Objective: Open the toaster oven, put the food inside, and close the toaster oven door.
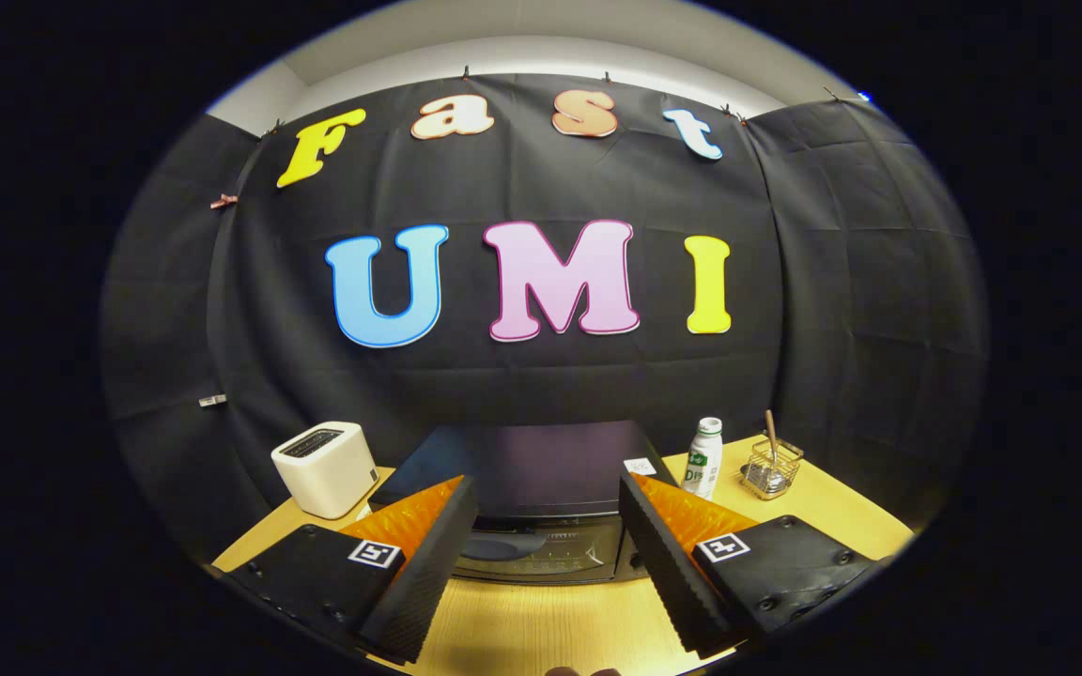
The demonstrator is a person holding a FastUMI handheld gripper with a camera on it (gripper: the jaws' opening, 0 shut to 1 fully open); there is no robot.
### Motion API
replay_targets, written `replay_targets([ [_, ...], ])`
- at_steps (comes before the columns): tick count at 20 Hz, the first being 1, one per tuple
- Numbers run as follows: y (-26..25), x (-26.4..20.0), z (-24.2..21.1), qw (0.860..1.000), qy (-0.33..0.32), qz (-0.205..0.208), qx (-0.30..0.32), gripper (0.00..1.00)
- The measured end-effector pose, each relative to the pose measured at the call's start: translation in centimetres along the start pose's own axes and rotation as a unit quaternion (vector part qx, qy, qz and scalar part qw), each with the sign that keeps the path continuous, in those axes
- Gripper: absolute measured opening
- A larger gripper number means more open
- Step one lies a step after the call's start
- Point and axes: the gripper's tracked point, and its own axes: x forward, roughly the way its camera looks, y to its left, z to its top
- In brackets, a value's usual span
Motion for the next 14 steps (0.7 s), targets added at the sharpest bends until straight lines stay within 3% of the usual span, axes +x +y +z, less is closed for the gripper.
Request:
replay_targets([
  [9, 3.6, 6.3, -8.6, 0.997, 0.078, 0.009, 0.004, 0.99],
  [14, 3.7, 7.5, -8.8, 0.997, 0.070, -0.014, -0.022, 0.99],
])
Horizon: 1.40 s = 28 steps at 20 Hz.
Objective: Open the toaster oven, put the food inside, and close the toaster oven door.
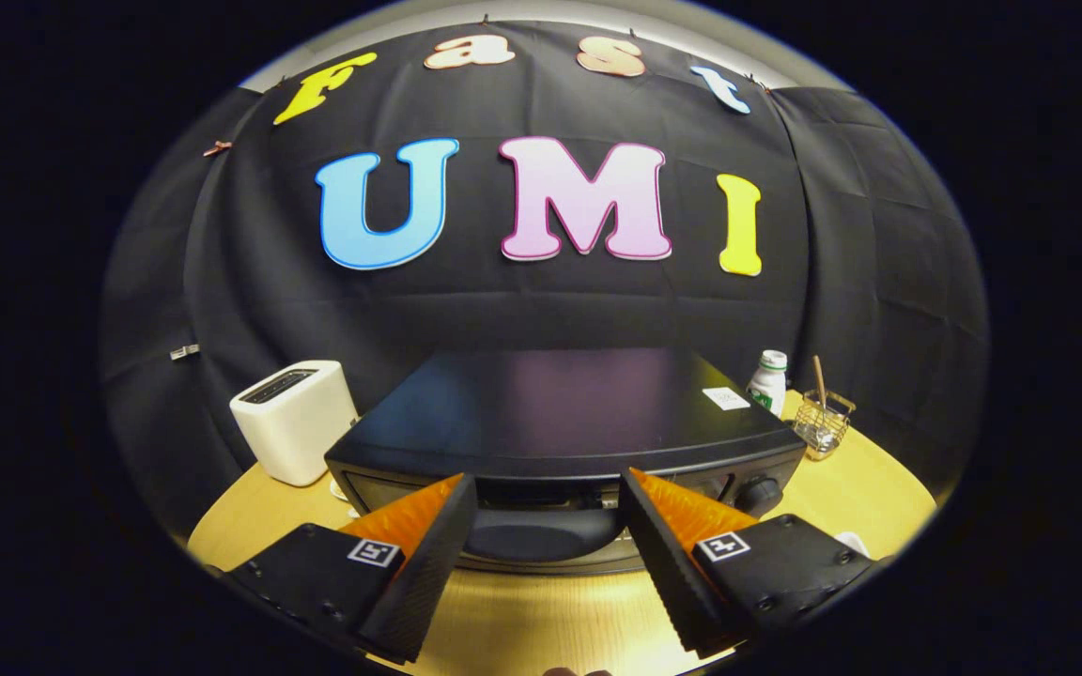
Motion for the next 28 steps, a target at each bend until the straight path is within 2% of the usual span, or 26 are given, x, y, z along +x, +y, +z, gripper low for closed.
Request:
replay_targets([
  [4, 0.3, -0.2, -0.7, 1.000, 0.029, 0.008, -0.004, 0.99],
  [9, 0.1, -2.5, -2.1, 0.998, 0.057, 0.020, -0.008, 0.98],
  [13, -0.1, -5.5, -4.7, 0.996, 0.088, 0.023, 0.002, 0.98],
  [19, -0.1, -8.4, -8.7, 0.993, 0.108, 0.035, -0.033, 0.99],
  [22, 0.1, -10.0, -12.1, 0.988, 0.141, 0.041, -0.053, 0.99],
  [25, -0.3, -12.4, -18.2, 0.966, 0.247, 0.058, -0.044, 1.00],
  [26, -1.2, -12.9, -19.0, 0.965, 0.253, 0.048, -0.049, 0.99],
  [28, -2.5, -13.6, -17.7, 0.970, 0.234, 0.045, -0.047, 0.99],
])
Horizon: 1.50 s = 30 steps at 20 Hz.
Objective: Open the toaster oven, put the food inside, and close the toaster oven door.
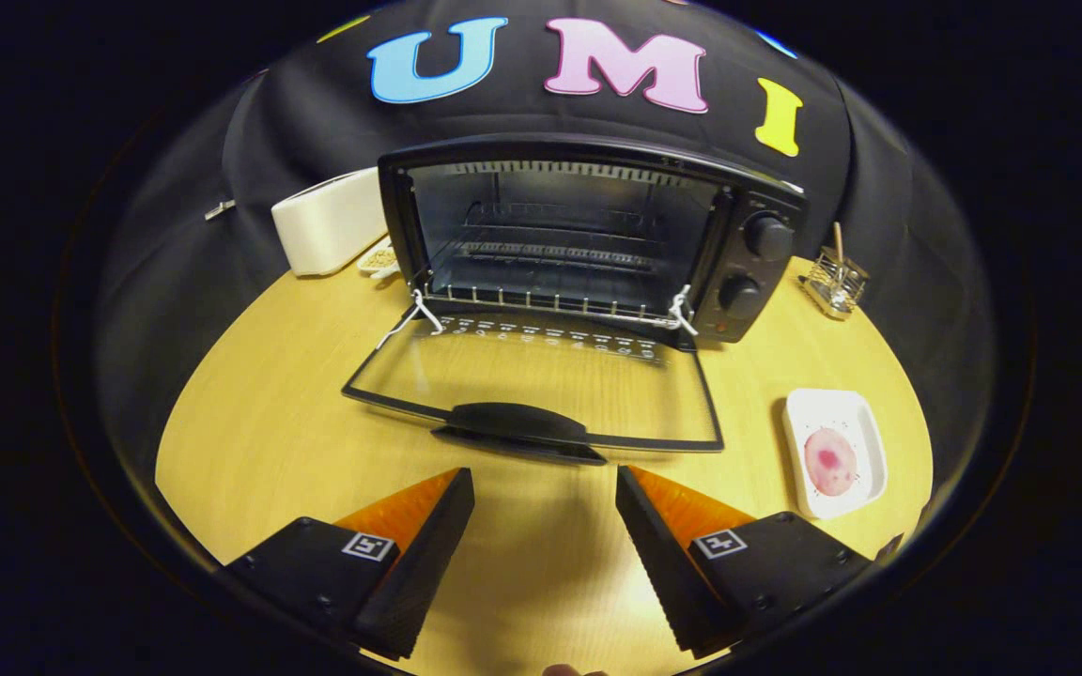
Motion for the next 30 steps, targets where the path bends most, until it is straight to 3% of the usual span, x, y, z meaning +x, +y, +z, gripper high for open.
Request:
replay_targets([
  [8, -10.6, -4.9, 5.0, 0.998, -0.058, 0.009, -0.024, 0.99],
  [14, -21.2, -6.9, 7.1, 0.998, -0.059, -0.017, -0.018, 0.99],
  [18, -25.0, -6.5, 4.5, 0.999, -0.013, 0.017, -0.031, 0.99],
  [23, -30.3, -5.5, 1.6, 0.999, 0.025, 0.021, -0.018, 0.99],
  [30, -35.5, -0.6, -2.0, 0.991, 0.113, -0.001, 0.073, 0.99],
])
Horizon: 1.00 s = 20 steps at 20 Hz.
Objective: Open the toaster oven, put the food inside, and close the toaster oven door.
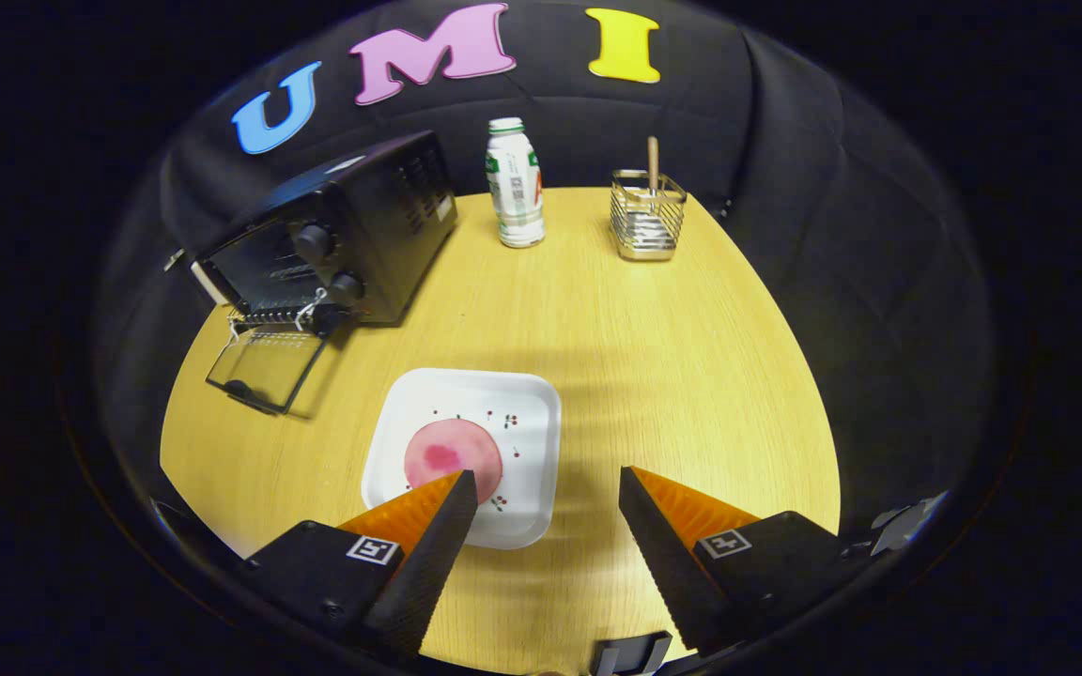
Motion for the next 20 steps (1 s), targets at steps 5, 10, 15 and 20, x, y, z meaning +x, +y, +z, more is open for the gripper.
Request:
replay_targets([
  [5, -0.7, 3.5, -2.0, 0.994, 0.091, -0.014, 0.052, 1.00],
  [10, -1.3, 4.4, -3.0, 0.991, 0.124, -0.035, 0.043, 0.84],
  [15, -0.1, 4.7, -3.4, 0.981, 0.181, -0.025, 0.057, 0.47],
  [20, 0.3, 4.7, -3.7, 0.977, 0.198, 0.001, 0.078, 0.11],
])
